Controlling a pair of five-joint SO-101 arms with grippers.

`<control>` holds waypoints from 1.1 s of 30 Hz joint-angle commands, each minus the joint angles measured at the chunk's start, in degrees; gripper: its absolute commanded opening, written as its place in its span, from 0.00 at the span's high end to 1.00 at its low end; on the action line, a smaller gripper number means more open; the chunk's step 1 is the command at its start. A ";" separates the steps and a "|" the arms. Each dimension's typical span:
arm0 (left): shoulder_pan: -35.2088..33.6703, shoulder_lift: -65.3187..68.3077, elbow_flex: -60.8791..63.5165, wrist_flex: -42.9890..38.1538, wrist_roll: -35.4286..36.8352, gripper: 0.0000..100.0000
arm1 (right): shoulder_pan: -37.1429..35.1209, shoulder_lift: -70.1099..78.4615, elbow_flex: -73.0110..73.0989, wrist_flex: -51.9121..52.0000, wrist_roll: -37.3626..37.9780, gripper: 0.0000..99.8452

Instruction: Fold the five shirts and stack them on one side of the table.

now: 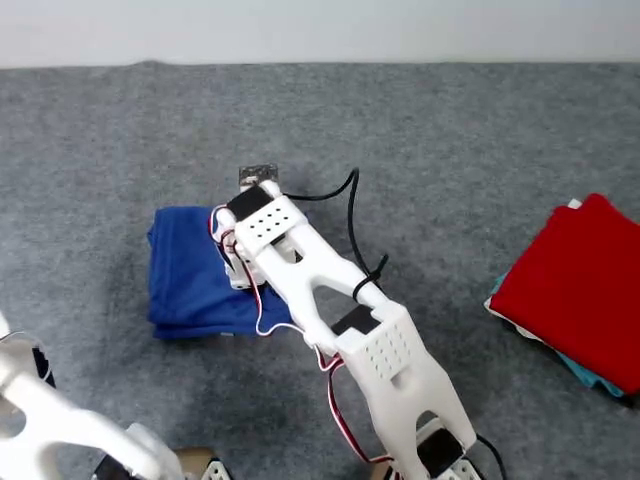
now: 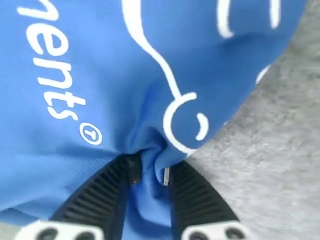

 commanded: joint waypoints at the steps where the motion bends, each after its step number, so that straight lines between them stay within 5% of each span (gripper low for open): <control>1: 0.18 -1.49 -0.66 -0.97 0.18 0.99 | 4.18 0.31 -2.55 7.78 8.18 0.99; 11: 0.18 -1.49 -0.66 -0.62 0.09 0.99 | 22.99 -7.34 -2.46 8.66 44.75 0.99; 20: 0.26 -1.49 -0.75 -0.62 0.00 0.99 | 30.81 -8.13 -3.08 -2.24 89.05 0.99; 29: 0.26 -1.32 -12.09 0.35 -0.09 0.99 | 26.68 -7.34 -6.59 -9.54 91.87 0.99; 33: 0.18 -1.49 -12.35 1.76 -2.37 0.99 | 26.59 -7.52 -6.68 -9.45 85.36 0.91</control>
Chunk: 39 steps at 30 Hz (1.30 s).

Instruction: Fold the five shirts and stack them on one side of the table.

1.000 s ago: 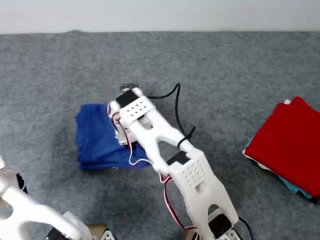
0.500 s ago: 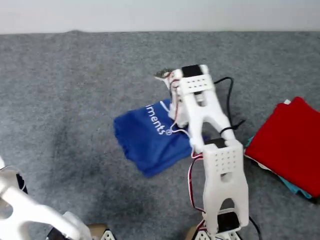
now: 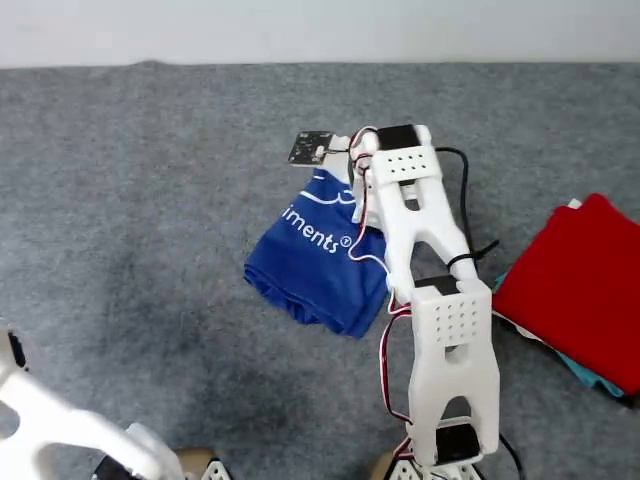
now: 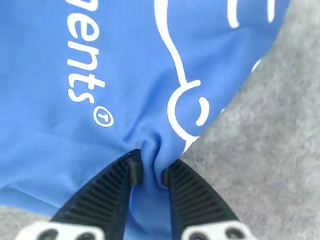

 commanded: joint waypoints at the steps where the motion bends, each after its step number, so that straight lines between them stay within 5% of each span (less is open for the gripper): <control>1: 0.18 -1.49 -2.15 2.55 -3.34 0.99 | -0.57 -4.88 -3.60 -0.04 -7.12 0.87; 5: 0.09 -1.49 -2.15 4.48 -4.92 0.99 | 0.40 -7.96 -4.75 2.07 -16.97 0.77; 11: 0.26 -1.49 -2.15 4.48 -4.84 0.99 | -0.04 -12.35 -4.75 3.38 -27.08 0.76; 28: 0.00 -1.49 -2.15 5.45 -5.10 0.99 | -6.11 -18.51 -4.04 17.89 -83.60 0.76; 39: 0.09 -1.49 -3.21 5.80 -5.54 0.99 | -8.66 -13.14 -2.99 16.04 -96.26 0.56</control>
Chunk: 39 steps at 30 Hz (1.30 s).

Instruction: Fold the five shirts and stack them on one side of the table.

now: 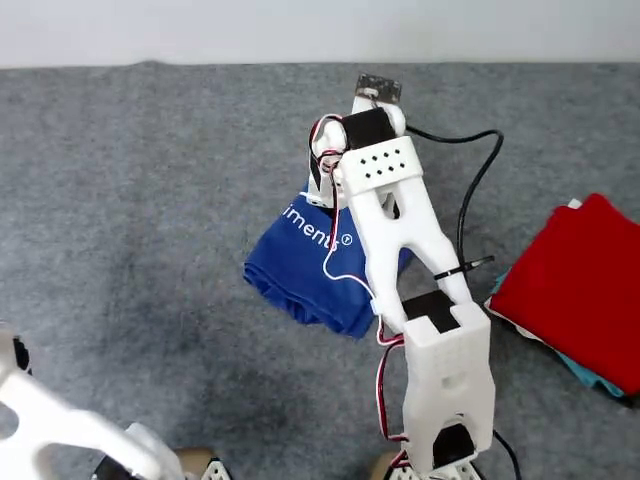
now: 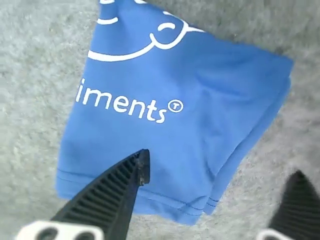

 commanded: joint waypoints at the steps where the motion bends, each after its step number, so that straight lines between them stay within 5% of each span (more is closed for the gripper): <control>1: -0.09 -1.49 -1.89 0.70 -1.76 0.99 | 0.04 1.89 -1.14 0.22 -2.90 0.56; 17: -0.26 -1.49 -1.89 0.70 -3.25 0.99 | 0.48 22.73 -1.14 -6.29 -4.66 0.61; 24: -0.26 -1.49 -1.80 1.05 -3.25 0.99 | 1.19 25.10 -1.41 -6.02 -4.04 0.74; 32: -0.18 -1.49 -1.80 1.05 -3.16 0.99 | 1.10 25.01 -1.41 -5.85 3.87 1.00; 39: -0.18 -1.49 -1.71 1.05 -3.16 0.99 | 1.45 19.56 -1.76 -2.15 13.63 0.99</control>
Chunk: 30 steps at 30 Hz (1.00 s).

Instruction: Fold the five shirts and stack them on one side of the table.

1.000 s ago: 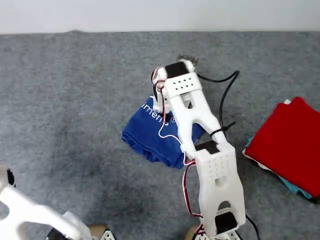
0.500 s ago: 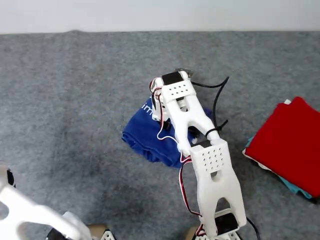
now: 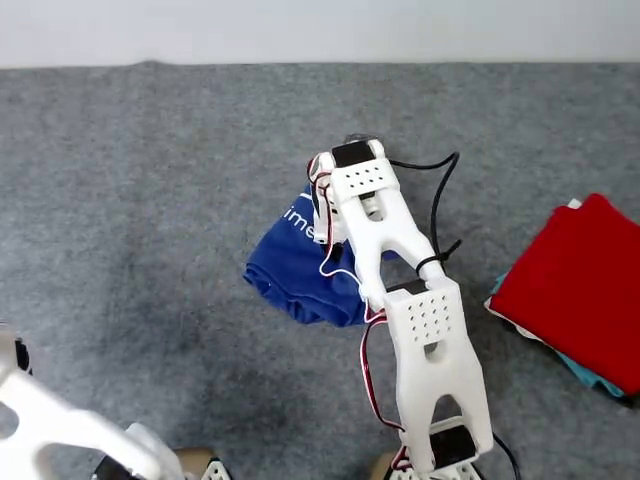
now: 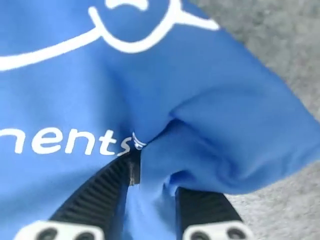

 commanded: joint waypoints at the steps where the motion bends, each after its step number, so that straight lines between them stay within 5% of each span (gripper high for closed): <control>1: -0.18 -1.49 -1.71 0.53 -0.26 0.99 | 0.48 -4.09 -0.44 2.95 6.24 0.99; 13: -0.18 -1.49 -1.45 0.53 -0.26 0.99 | 13.67 -29.76 5.71 6.20 24.88 0.99; 30: -0.26 -1.49 -1.45 2.55 -0.09 0.99 | 33.63 -58.07 16.44 6.20 40.53 0.99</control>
